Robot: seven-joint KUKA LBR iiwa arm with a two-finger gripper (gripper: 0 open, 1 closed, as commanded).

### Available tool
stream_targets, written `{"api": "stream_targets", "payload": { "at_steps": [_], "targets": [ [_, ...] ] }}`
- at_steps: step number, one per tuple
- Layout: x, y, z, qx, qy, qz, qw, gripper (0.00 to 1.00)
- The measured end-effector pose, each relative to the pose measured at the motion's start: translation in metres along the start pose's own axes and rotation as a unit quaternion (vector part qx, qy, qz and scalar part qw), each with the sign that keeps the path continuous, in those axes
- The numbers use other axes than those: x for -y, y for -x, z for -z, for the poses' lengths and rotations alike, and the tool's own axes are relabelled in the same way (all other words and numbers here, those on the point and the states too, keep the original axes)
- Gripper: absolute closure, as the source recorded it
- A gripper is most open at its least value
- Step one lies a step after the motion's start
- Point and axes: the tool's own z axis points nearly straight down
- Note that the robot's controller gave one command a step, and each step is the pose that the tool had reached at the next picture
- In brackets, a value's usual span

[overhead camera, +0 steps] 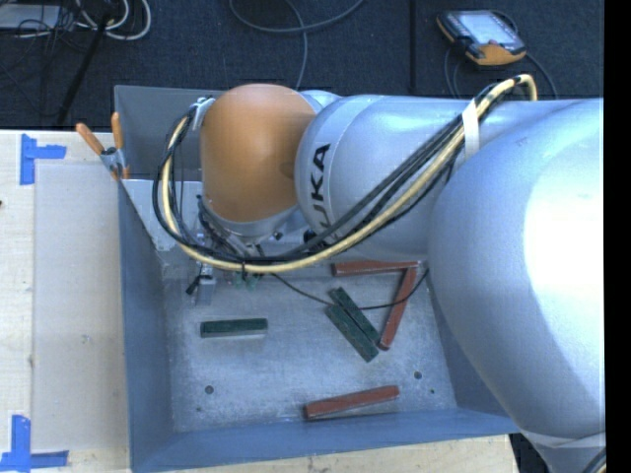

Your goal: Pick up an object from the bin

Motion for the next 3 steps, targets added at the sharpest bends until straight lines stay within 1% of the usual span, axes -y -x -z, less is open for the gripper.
{"api": "stream_targets", "payload": {
  "at_steps": [1, 2, 3],
  "targets": [
    [0.000, 0.000, 0.000, -0.0001, 0.000, -0.001, 1.0000, 0.00],
    [0.000, 0.000, 0.000, -0.0001, 0.000, -0.001, 1.0000, 0.00],
    [0.054, -0.026, -0.052, 0.0011, 0.001, -0.018, 0.9998, 0.00]
  ]
}}
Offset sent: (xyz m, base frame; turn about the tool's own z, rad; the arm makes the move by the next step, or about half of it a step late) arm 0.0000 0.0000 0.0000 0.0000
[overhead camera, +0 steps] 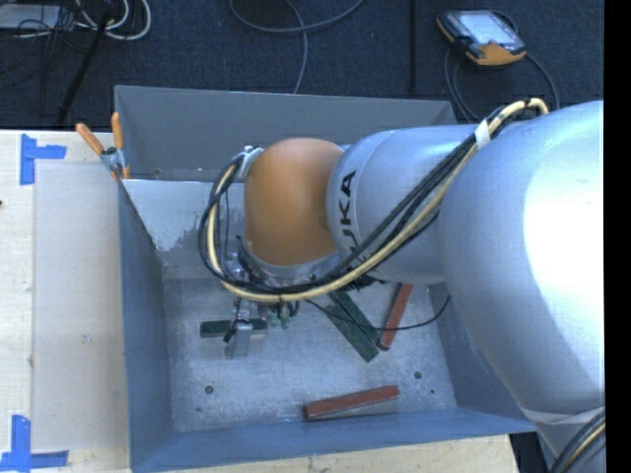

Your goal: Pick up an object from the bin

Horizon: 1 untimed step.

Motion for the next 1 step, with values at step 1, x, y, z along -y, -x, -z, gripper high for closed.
{"api": "stream_targets", "payload": {
  "at_steps": [1],
  "targets": [
    [-0.0154, -0.0221, -0.0307, -0.0018, -0.001, -0.087, 0.9962, 1.00]
  ]
}}
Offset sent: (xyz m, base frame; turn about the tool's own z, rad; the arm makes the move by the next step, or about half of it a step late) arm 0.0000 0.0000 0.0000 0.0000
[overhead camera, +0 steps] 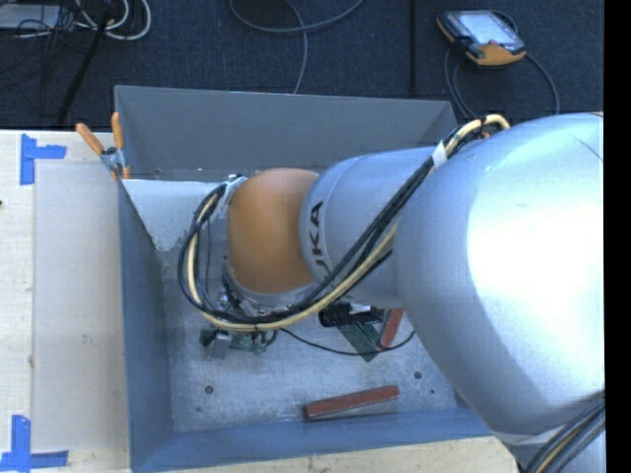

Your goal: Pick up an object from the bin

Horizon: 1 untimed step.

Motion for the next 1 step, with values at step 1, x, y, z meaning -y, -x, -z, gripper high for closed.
{"api": "stream_targets", "payload": {
  "at_steps": [1],
  "targets": [
    [0.0004, 0.0002, 0.0000, 0.0000, 0.000, -0.001, 1.0000, 1.00]
  ]
}}
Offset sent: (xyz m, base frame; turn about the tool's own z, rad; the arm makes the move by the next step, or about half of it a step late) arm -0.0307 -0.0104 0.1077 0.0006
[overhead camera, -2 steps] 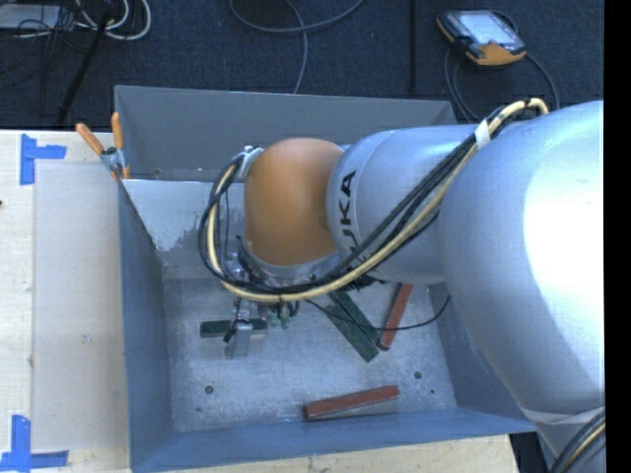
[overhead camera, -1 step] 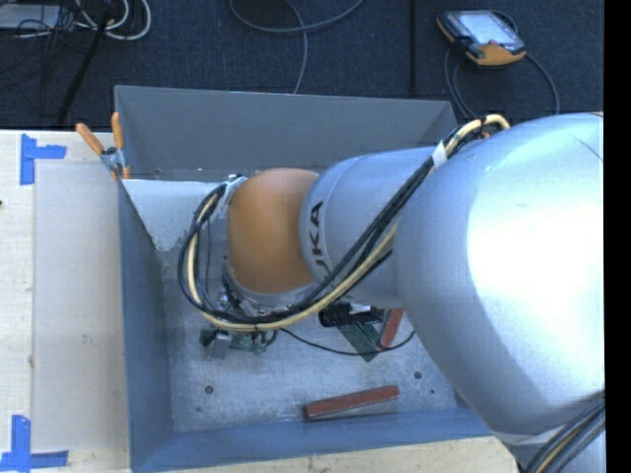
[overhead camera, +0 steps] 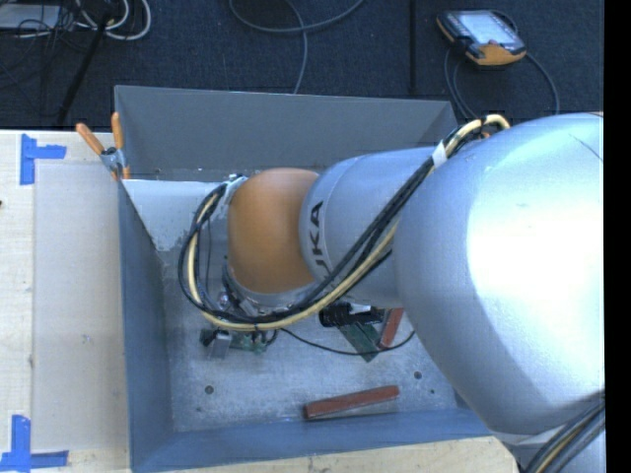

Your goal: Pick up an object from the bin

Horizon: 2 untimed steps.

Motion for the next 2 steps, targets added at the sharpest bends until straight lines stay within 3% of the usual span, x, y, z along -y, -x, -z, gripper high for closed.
{"api": "stream_targets", "payload": {
  "at_steps": [1, 2],
  "targets": [
    [0.011, -0.017, 0.053, -0.0026, -0.002, -0.001, 1.0000, 1.00],
    [0.028, 0.010, 0.089, 0.0021, 0.001, 0.009, 1.0000, 1.00]
  ]
}}
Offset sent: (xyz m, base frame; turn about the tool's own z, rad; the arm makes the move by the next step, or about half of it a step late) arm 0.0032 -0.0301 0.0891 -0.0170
